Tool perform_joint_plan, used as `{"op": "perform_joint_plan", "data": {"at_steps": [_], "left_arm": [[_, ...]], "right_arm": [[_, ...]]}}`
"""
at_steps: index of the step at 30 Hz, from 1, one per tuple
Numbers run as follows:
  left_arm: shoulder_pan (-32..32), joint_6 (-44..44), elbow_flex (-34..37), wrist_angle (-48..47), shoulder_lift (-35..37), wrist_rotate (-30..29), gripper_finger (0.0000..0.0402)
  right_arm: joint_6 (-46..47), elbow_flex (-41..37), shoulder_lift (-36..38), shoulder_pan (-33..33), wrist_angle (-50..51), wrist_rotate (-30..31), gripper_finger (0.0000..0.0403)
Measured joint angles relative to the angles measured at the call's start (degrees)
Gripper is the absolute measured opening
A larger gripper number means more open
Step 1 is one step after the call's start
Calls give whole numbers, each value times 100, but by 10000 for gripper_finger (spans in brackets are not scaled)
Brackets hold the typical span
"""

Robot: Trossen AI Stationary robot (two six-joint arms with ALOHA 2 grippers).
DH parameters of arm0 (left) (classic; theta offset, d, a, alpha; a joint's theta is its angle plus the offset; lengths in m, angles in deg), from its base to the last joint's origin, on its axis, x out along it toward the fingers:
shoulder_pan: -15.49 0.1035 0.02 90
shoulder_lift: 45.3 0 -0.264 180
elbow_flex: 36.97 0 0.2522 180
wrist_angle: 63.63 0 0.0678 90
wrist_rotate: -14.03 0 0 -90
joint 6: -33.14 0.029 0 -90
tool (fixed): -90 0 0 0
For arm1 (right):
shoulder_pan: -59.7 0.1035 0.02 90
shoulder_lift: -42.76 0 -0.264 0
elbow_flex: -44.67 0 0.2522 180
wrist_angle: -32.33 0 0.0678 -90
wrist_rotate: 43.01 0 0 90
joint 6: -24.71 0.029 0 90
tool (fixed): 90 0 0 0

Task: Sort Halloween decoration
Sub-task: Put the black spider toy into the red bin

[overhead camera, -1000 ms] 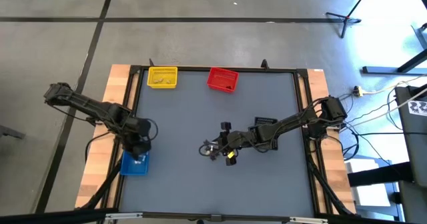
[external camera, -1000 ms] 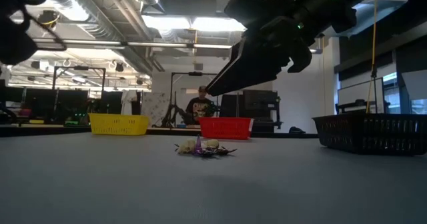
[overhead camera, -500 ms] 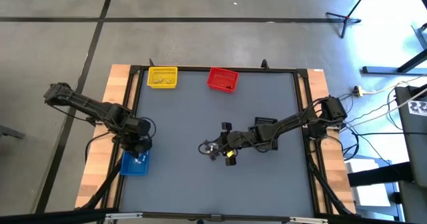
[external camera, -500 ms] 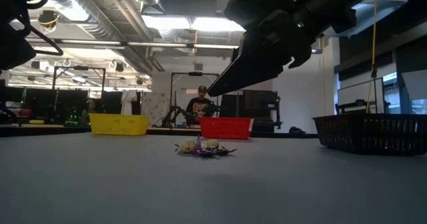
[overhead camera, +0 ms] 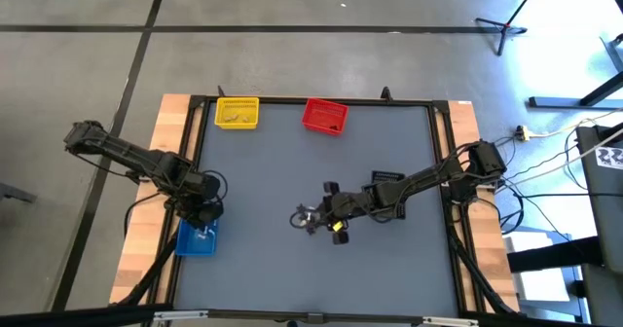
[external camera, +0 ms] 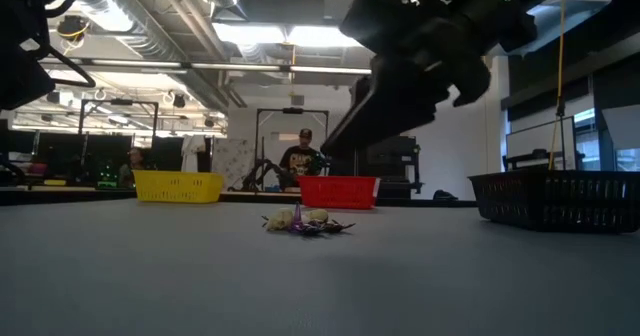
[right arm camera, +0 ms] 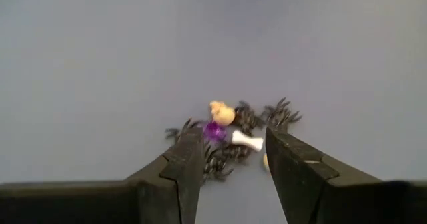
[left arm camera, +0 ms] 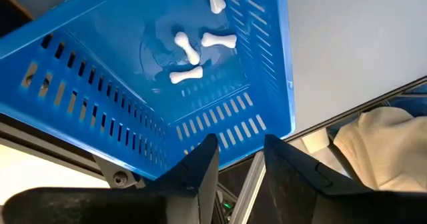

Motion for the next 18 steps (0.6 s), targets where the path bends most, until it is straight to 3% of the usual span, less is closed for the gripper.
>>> {"op": "perform_joint_plan", "data": {"at_steps": [9, 14, 18], "left_arm": [[-1, 132, 2, 94, 0, 166, 114], [1, 180, 9, 917, 3, 212, 114], [-1, 177, 9, 1695, 16, -114, 114]], "right_arm": [[-10, 0, -4, 2, 249, -545, 159], [-40, 0, -4, 2, 250, -646, 159], [-42, 0, -4, 0, 331, -647, 159]]}}
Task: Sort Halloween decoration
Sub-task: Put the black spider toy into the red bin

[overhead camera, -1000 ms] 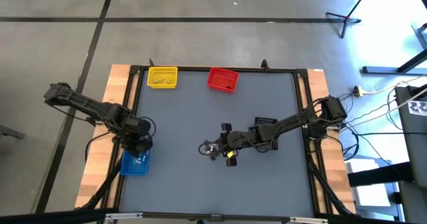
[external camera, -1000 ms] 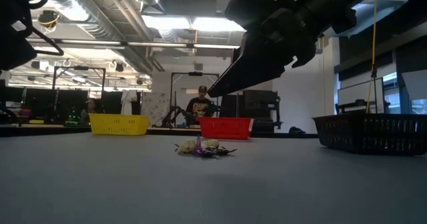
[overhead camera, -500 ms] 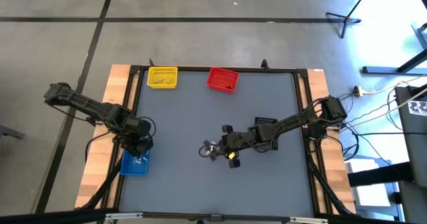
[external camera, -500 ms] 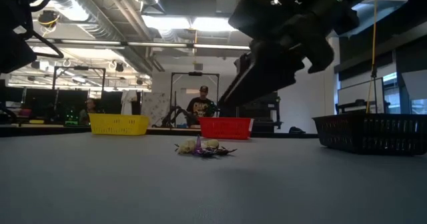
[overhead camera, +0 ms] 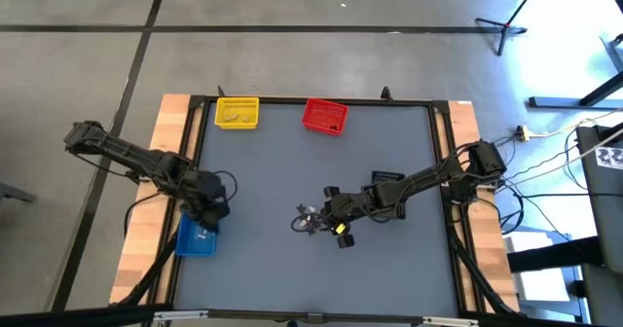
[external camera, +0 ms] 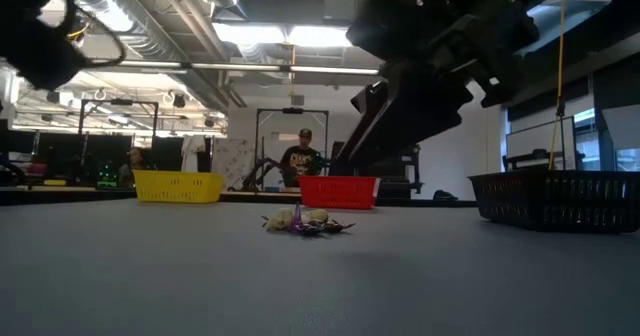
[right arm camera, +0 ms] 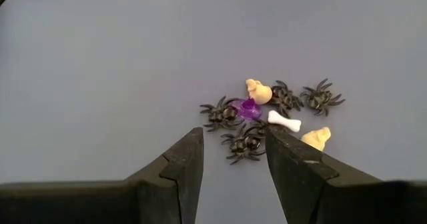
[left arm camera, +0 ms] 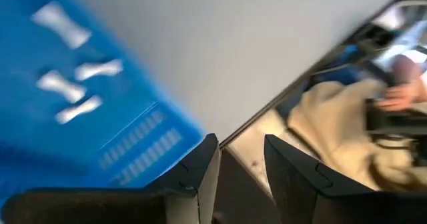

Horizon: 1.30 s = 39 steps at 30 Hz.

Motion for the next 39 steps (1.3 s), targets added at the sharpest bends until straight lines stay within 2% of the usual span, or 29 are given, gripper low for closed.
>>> {"op": "perform_joint_plan", "data": {"at_steps": [4, 7, 14, 18, 33, 39], "left_arm": [[0, 23, 0, 641, -1, -507, 114], [0, 123, 0, 1007, -1, -1282, 114], [0, 1328, -4, 1500, -11, -3401, 114], [2, 2053, -4, 1610, -18, -4152, 114], [2, 2268, -12, 1620, -57, -4361, 114], [0, 2265, -15, 1599, -195, -4356, 114]], "right_arm": [[-2, 0, 0, 2, 96, 1, 159], [-2, 0, 0, 2, 93, 1, 159], [190, 0, -55, 2, -78, 1, 159], [303, 0, -155, 2, -222, 1, 159], [289, -2, -616, 127, -638, 206, 159], [278, 0, -665, 111, -588, 691, 159]]}}
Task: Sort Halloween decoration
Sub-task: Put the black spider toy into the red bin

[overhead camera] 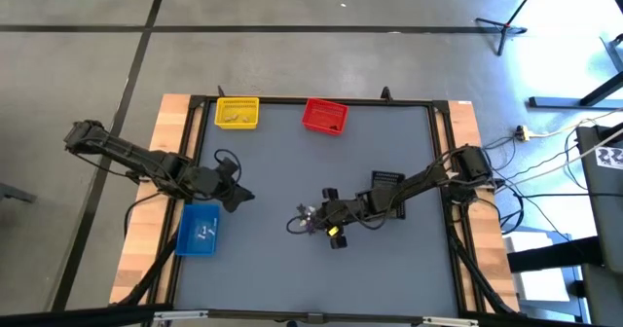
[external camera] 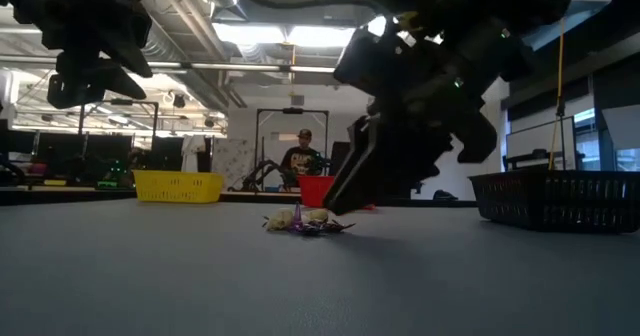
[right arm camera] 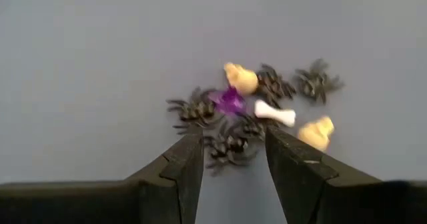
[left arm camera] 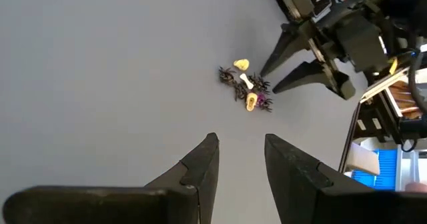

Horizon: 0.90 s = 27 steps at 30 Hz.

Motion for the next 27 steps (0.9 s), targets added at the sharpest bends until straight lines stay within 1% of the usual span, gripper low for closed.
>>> {"op": "perform_joint_plan", "data": {"at_steps": [5, 9, 16, 22, 27], "left_arm": [[2, -5, 0, 20, -165, 4, 114], [2, -9, 0, 17, -309, 44, 114], [2, -13, 0, 22, -534, 55, 114], [0, -15, 2, 110, -633, 61, 114], [2, -18, 7, 137, -664, 203, 114]], "right_arm": [[0, 0, -47, -2, 11, 25, 159], [0, -2, -71, 2, -1, -132, 159], [4, -2, -187, 2, -24, -150, 159], [20, 13, -365, 2, -182, -189, 159], [20, 15, -376, 0, -167, -192, 159]]}}
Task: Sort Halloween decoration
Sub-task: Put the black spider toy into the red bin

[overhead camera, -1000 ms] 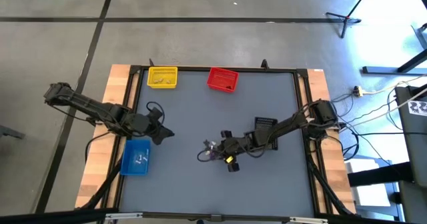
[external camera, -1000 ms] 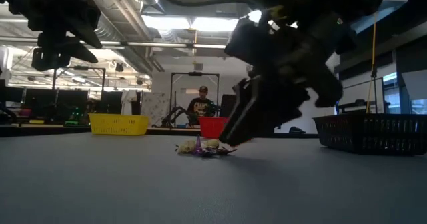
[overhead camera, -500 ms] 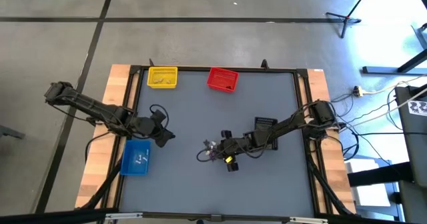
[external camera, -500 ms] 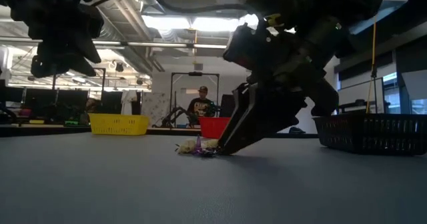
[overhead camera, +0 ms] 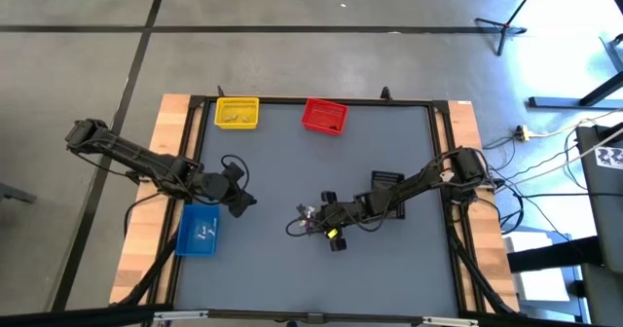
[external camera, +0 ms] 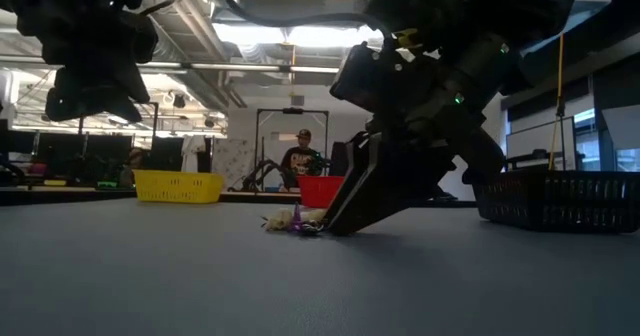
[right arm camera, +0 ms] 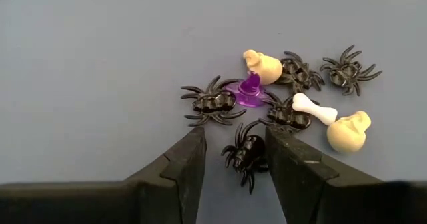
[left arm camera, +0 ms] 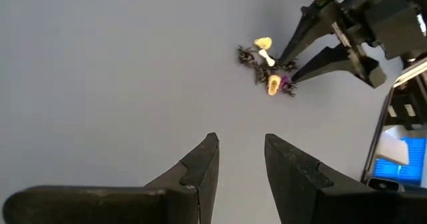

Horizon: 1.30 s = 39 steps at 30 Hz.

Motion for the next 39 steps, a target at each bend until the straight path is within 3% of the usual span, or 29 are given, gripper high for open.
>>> {"op": "perform_joint_plan", "data": {"at_steps": [14, 29, 39], "left_arm": [[-2, 17, 0, 184, 4, -22, 114], [-2, 25, 0, 182, 4, -56, 114], [-2, 24, 0, 182, 4, -33, 114]], "right_arm": [[2, -4, -13, 2, 17, 77, 155], [-13, -11, -17, 0, 4, 153, 39], [-12, -13, -17, -4, 7, 155, 18]]}}
